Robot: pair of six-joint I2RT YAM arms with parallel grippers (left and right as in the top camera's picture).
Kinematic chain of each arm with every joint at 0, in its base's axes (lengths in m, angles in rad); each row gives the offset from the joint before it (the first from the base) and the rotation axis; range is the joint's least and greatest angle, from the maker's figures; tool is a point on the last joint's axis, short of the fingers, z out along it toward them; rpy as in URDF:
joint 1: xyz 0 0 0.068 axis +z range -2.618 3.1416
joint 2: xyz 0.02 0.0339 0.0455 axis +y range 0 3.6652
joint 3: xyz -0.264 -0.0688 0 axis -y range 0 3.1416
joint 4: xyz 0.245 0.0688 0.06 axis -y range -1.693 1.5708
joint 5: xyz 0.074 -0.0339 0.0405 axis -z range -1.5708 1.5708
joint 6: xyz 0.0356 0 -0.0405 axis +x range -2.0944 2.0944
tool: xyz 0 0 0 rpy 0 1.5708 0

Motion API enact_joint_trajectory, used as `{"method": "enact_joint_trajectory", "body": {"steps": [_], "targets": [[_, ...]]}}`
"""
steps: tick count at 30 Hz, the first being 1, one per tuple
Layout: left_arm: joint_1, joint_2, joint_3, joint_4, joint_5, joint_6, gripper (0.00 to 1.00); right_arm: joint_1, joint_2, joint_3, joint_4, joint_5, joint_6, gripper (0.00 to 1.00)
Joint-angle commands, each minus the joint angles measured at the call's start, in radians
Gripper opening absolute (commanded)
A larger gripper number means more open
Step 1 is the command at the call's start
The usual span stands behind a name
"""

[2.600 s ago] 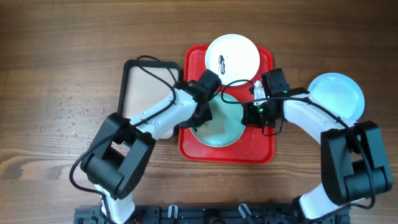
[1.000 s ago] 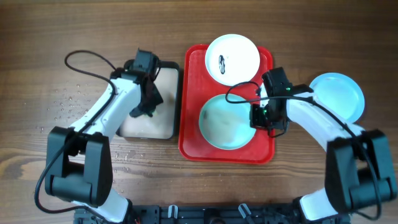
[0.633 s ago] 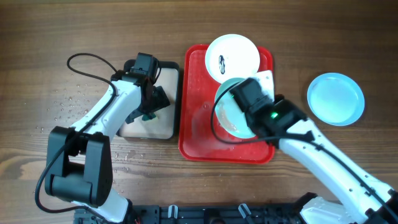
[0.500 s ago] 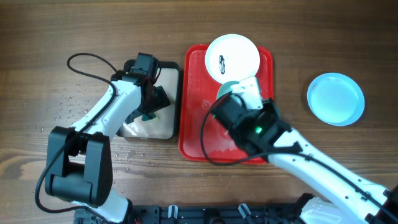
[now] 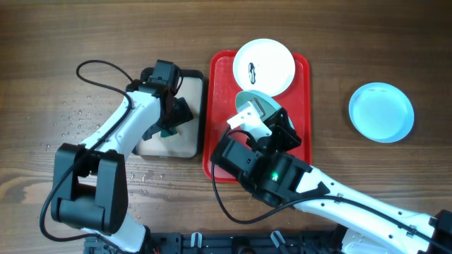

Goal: Clean dirty plates on tray and stack at the side
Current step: 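Lift and tilt the light-blue plate over the red tray with right gripper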

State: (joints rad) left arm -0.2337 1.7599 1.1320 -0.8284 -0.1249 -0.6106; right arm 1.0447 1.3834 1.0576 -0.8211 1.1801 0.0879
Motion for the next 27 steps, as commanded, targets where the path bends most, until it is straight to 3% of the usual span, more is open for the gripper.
{"method": "enact_joint_trajectory", "body": {"steps": [1, 27], "targets": [[0.001, -0.006, -0.001, 0.003, 0.005, 0.005, 1.00, 0.005, -0.020, 0.025, 0.010, 0.040, -0.010, 0.04], [0.001, -0.006, -0.001, 0.003, 0.005, 0.005, 1.00, 0.004, -0.019, 0.025, 0.028, 0.032, -0.009, 0.04]]}}
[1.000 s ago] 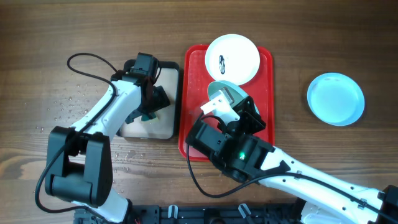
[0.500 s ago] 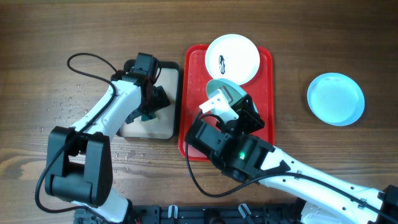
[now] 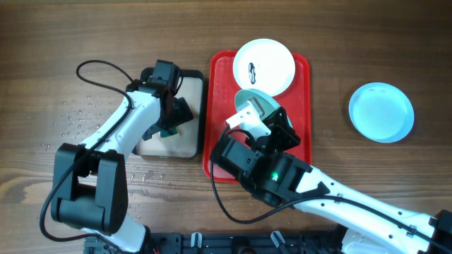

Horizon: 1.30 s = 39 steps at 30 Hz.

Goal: Clean dirty plates on tray and stack at the side
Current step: 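Lift and tilt the light-blue plate over the red tray with right gripper, then move the plate right and stack it on the first light-blue plate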

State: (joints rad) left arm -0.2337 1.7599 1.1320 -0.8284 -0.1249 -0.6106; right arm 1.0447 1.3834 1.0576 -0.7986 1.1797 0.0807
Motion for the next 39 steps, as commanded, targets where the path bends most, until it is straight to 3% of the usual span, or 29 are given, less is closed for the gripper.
{"method": "enact_joint_trajectory", "body": {"steps": [1, 6, 8, 9, 10, 11, 14, 18, 20, 23, 27, 29, 30, 31, 35, 39], "targets": [[0.001, -0.006, -0.001, 0.003, 0.005, 0.005, 1.00, 0.004, -0.019, 0.025, 0.005, 0.033, -0.002, 0.04], [0.001, -0.006, -0.001, 0.003, 0.005, 0.005, 1.00, 0.003, -0.019, 0.025, 0.012, -0.009, 0.011, 0.04], [0.001, -0.006, -0.001, 0.003, 0.005, 0.005, 1.00, -0.016, -0.019, 0.021, 0.011, -0.076, 0.108, 0.04], [0.001, -0.006, -0.001, 0.003, 0.005, 0.005, 1.00, -0.051, -0.019, 0.013, 0.003, -0.156, 0.226, 0.04], [0.001, -0.006, -0.001, 0.003, 0.005, 0.005, 1.00, -0.116, -0.016, 0.006, -0.013, -0.314, 0.333, 0.04], [0.001, -0.006, -0.001, 0.003, 0.005, 0.005, 1.00, -0.194, -0.012, 0.002, -0.022, -0.517, 0.345, 0.04], [0.001, -0.006, -0.001, 0.003, 0.005, 0.005, 1.00, -0.416, -0.016, 0.004, -0.037, -0.877, 0.335, 0.04], [0.001, -0.006, -0.001, 0.003, 0.005, 0.005, 1.00, -0.839, -0.067, 0.023, -0.047, -1.192, 0.285, 0.04], [0.001, -0.006, -0.001, 0.003, 0.005, 0.005, 1.00, -1.057, -0.059, 0.022, -0.047, -1.283, 0.285, 0.04], [0.001, -0.006, -0.001, 0.003, 0.005, 0.005, 1.00, -1.391, -0.003, 0.022, -0.001, -1.223, 0.291, 0.04], [0.001, -0.006, -0.001, 0.003, 0.005, 0.005, 1.00, -1.637, 0.151, 0.022, 0.081, -1.220, 0.394, 0.04], [0.001, -0.006, -0.001, 0.003, 0.005, 0.005, 1.00, -1.669, 0.216, 0.022, 0.080, -1.225, 0.392, 0.06], [0.001, -0.006, -0.001, 0.003, 0.005, 0.005, 1.00, -1.662, 0.232, 0.022, 0.077, -1.246, 0.364, 0.39], [0.001, -0.006, -0.001, 0.003, 0.005, 0.005, 1.00, -1.646, 0.227, 0.024, 0.074, -1.294, 0.309, 0.48], [0.001, -0.006, -0.001, 0.003, 0.005, 0.005, 1.00, -1.513, 0.129, 0.095, -0.014, -1.360, 0.206, 0.49], [0.001, -0.006, -0.001, 0.003, 0.005, 0.005, 1.00, -1.179, 0.068, 0.272, -0.109, -1.464, 0.073, 0.47]]}}
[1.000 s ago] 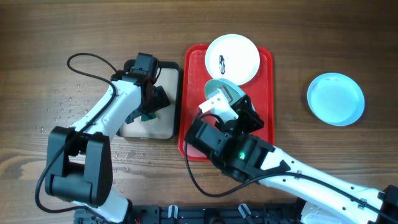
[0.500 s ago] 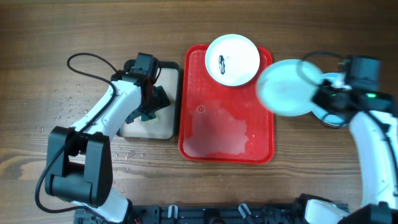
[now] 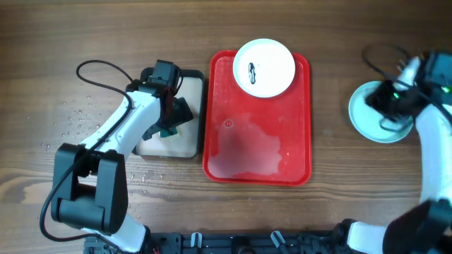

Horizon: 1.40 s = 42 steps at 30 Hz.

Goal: Clean dirty plates on tray and stack at the side
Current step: 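Move the plate right and stack it on the first light-blue plate, then grip the white plate with the right gripper and drag it to tray center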

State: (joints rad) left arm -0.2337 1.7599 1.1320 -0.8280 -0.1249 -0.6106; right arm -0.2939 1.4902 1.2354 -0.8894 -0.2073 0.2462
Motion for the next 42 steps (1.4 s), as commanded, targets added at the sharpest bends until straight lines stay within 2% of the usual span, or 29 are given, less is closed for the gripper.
{"method": "enact_joint_trajectory", "body": {"steps": [1, 3, 4, 6, 9, 12, 13, 14, 16, 18, 21, 23, 25, 27, 30, 33, 35, 36, 37, 39, 41, 42], "targets": [[0.001, -0.006, -0.001, 0.002, 0.005, 0.005, 1.00, 0.258, -0.027, 0.109, 0.002, -0.078, -0.089, 0.49], [0.001, -0.006, -0.001, 0.002, 0.005, 0.005, 1.00, 0.385, 0.030, 0.109, 0.077, -0.063, -0.087, 0.51], [0.001, -0.006, -0.001, 0.002, 0.005, 0.005, 1.00, 0.453, 0.127, 0.109, 0.174, 0.013, -0.080, 0.53], [0.001, -0.006, -0.001, 0.002, 0.005, 0.005, 1.00, 0.468, 0.266, 0.109, 0.298, 0.097, -0.056, 0.53], [0.001, -0.006, -0.001, 0.002, 0.005, 0.005, 1.00, 0.462, 0.462, 0.109, 0.494, 0.059, -0.064, 0.50], [0.001, -0.006, -0.001, 0.002, 0.005, 0.005, 1.00, 0.463, 0.596, 0.109, 0.533, 0.151, -0.060, 0.48], [0.001, -0.006, -0.001, 0.002, 0.005, 0.005, 1.00, 0.463, 0.603, 0.109, 0.533, 0.156, -0.060, 0.47], [0.001, -0.006, -0.001, 0.002, 0.005, 0.005, 1.00, 0.463, 0.602, 0.109, 0.529, 0.143, -0.060, 0.28], [0.001, -0.006, -0.001, 0.002, 0.005, 0.005, 1.00, 0.463, 0.584, 0.109, 0.485, 0.049, -0.051, 0.10], [0.001, -0.006, -0.001, 0.002, 0.005, 0.005, 1.00, 0.463, 0.548, 0.109, 0.367, 0.030, 0.006, 0.04], [0.001, -0.006, -0.001, 0.006, 0.003, 0.005, 1.00, 0.463, 0.480, 0.109, 0.145, -0.040, 0.016, 0.06], [0.001, -0.006, -0.001, 0.026, -0.006, 0.005, 1.00, 0.463, 0.404, 0.109, 0.107, -0.044, -0.020, 0.15], [0.001, -0.006, -0.001, 0.025, -0.006, 0.005, 1.00, 0.455, 0.339, 0.109, 0.171, -0.006, -0.044, 0.23], [0.001, -0.006, -0.001, 0.025, -0.006, 0.005, 1.00, 0.451, 0.331, 0.108, 0.286, 0.119, -0.125, 0.28], [0.001, -0.006, -0.001, 0.025, -0.006, 0.004, 1.00, 0.452, 0.396, 0.098, 0.426, 0.233, -0.261, 0.31], [0.001, -0.006, -0.001, 0.032, -0.005, 0.004, 1.00, 0.452, 0.497, 0.098, 0.531, 0.346, -0.277, 0.36], [0.001, -0.006, -0.001, 0.024, 0.003, 0.004, 1.00, 0.451, 0.537, 0.098, 0.522, 0.313, -0.276, 0.34], [0.001, -0.006, -0.001, 0.024, 0.006, 0.004, 1.00, 0.451, 0.557, 0.098, 0.505, 0.277, -0.276, 0.30], [0.001, -0.006, -0.001, 0.024, 0.006, 0.004, 1.00, 0.452, 0.565, 0.098, 0.488, 0.263, -0.272, 0.16], [0.001, -0.006, -0.001, 0.024, 0.006, 0.004, 1.00, 0.454, 0.550, 0.099, 0.418, 0.187, -0.272, 0.04], [0.001, -0.006, -0.001, 0.024, 0.006, 0.004, 1.00, 0.454, 0.508, 0.100, 0.325, 0.092, -0.261, 0.04], [0.001, -0.006, -0.001, 0.024, 0.006, 0.004, 1.00, 0.454, 0.475, 0.100, 0.252, 0.034, -0.207, 0.04]]}}
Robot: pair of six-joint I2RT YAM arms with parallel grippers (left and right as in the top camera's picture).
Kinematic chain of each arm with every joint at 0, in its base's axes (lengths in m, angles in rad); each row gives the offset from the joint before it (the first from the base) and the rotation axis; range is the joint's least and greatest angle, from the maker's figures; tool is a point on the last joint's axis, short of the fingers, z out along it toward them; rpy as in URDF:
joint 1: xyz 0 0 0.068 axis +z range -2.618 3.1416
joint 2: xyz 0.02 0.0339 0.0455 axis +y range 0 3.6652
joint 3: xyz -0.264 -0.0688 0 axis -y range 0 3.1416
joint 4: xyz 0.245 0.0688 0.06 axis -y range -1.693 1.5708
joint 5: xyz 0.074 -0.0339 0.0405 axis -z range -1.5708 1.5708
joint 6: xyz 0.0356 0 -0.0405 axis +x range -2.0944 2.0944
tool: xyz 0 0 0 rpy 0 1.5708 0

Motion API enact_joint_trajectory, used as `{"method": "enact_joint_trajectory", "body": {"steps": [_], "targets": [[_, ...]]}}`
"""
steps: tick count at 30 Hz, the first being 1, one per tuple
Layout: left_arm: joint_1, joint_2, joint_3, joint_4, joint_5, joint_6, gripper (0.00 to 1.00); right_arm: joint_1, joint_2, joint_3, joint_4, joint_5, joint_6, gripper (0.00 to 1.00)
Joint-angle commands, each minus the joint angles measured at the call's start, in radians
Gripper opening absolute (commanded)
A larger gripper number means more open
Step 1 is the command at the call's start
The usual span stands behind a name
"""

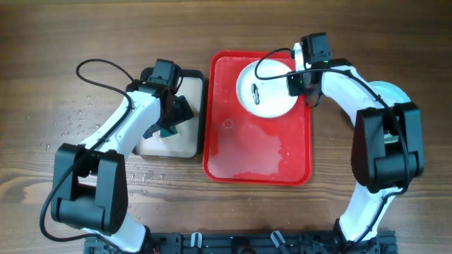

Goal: Clean dirty plates on tray and stack at the side
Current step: 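Grip the white plate with the right gripper and drag it to tray center, then dip and grasp the sponge in the black tray with the left gripper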

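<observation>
A white plate (263,90) with a dark smear sits in the upper part of the red tray (220,152). My right gripper (295,83) is at the plate's right rim and shut on it. The plate looks shifted toward the tray's middle. The side stack of pale plates (394,92) lies to the right, mostly hidden behind my right arm. My left gripper (171,118) rests over a beige sponge dish (191,144), shut on a teal sponge (167,132).
A wet film (251,144) covers the lower half of the red tray. Water droplets (81,116) are scattered on the wooden table at the left. A black cable (99,70) loops from the left arm.
My right gripper has moved from the side stack at the far right to the white plate's right rim and shut on it. The plate now sits lower in the tray. The left arm is unchanged.
My right gripper first held a greenish plate over the tray's middle, with one blue plate at the side. Later that plate lay on the blue one at the right, under the gripper. Now the gripper holds the smeared white plate. The left gripper stayed at the sponge dish throughout.
</observation>
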State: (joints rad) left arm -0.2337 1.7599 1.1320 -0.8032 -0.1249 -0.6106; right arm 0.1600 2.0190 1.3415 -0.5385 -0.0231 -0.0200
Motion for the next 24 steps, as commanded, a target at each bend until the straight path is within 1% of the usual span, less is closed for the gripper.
{"method": "enact_joint_trajectory", "body": {"steps": [1, 2, 3, 4, 6, 7, 9, 10, 11, 13, 15, 16, 18, 19, 20, 21, 22, 23, 24], "targets": [[0.001, -0.006, -0.001, -0.023, 0.035, 0.004, 1.00, 0.000, -0.081, -0.006, -0.161, -0.193, 0.104, 0.04], [0.001, -0.006, -0.001, -0.047, 0.081, 0.004, 1.00, 0.000, -0.109, -0.006, -0.229, -0.239, 0.134, 0.04], [0.001, -0.006, -0.001, -0.061, 0.157, 0.004, 1.00, 0.000, -0.147, -0.006, -0.334, -0.278, 0.166, 0.04], [0.001, -0.006, -0.001, -0.069, 0.214, 0.004, 1.00, 0.001, -0.169, -0.006, -0.407, -0.277, 0.212, 0.04], [0.001, -0.006, -0.001, -0.068, 0.245, 0.005, 1.00, 0.028, -0.206, -0.019, -0.540, -0.277, 0.266, 0.04], [0.001, -0.006, -0.001, -0.085, 0.244, 0.005, 1.00, 0.061, -0.218, -0.040, -0.555, -0.277, 0.294, 0.04], [0.002, -0.006, -0.001, -0.095, 0.243, 0.005, 1.00, 0.136, -0.228, -0.105, -0.514, -0.267, 0.385, 0.04], [0.003, -0.006, -0.001, -0.095, 0.242, 0.005, 1.00, 0.164, -0.228, -0.134, -0.474, -0.236, 0.427, 0.04], [0.003, -0.006, -0.001, -0.095, 0.216, 0.005, 1.00, 0.191, -0.228, -0.164, -0.417, -0.153, 0.494, 0.04], [0.003, -0.006, -0.001, -0.095, 0.115, 0.004, 1.00, 0.186, -0.229, -0.169, -0.379, -0.016, 0.555, 0.04], [0.003, -0.006, -0.001, -0.095, 0.045, -0.003, 1.00, 0.140, -0.230, -0.163, -0.384, -0.026, 0.546, 0.04], [0.003, -0.006, -0.001, -0.090, 0.026, -0.003, 1.00, 0.116, -0.233, -0.157, -0.390, -0.064, 0.502, 0.13], [0.003, -0.006, -0.001, -0.070, 0.026, -0.003, 0.99, 0.082, -0.259, -0.148, -0.390, -0.195, 0.316, 0.34], [0.003, -0.005, -0.001, -0.055, 0.026, -0.003, 0.94, 0.074, -0.279, -0.148, -0.395, -0.230, 0.259, 0.39], [0.003, -0.004, -0.001, -0.033, 0.025, -0.003, 0.88, 0.064, -0.341, -0.148, -0.422, -0.277, 0.180, 0.42], [0.003, -0.001, -0.001, -0.005, 0.010, -0.003, 0.67, 0.064, -0.403, -0.148, -0.447, -0.291, 0.150, 0.45], [0.003, 0.005, -0.001, 0.013, 0.010, -0.003, 0.56, 0.064, -0.449, -0.148, -0.463, -0.291, 0.150, 0.45], [0.003, 0.021, -0.001, 0.027, 0.010, -0.003, 0.49, 0.064, -0.492, -0.148, -0.474, -0.289, 0.151, 0.46], [0.003, 0.042, -0.001, 0.035, 0.009, -0.003, 0.40, 0.064, -0.526, -0.148, -0.478, -0.289, 0.152, 0.47]]}}
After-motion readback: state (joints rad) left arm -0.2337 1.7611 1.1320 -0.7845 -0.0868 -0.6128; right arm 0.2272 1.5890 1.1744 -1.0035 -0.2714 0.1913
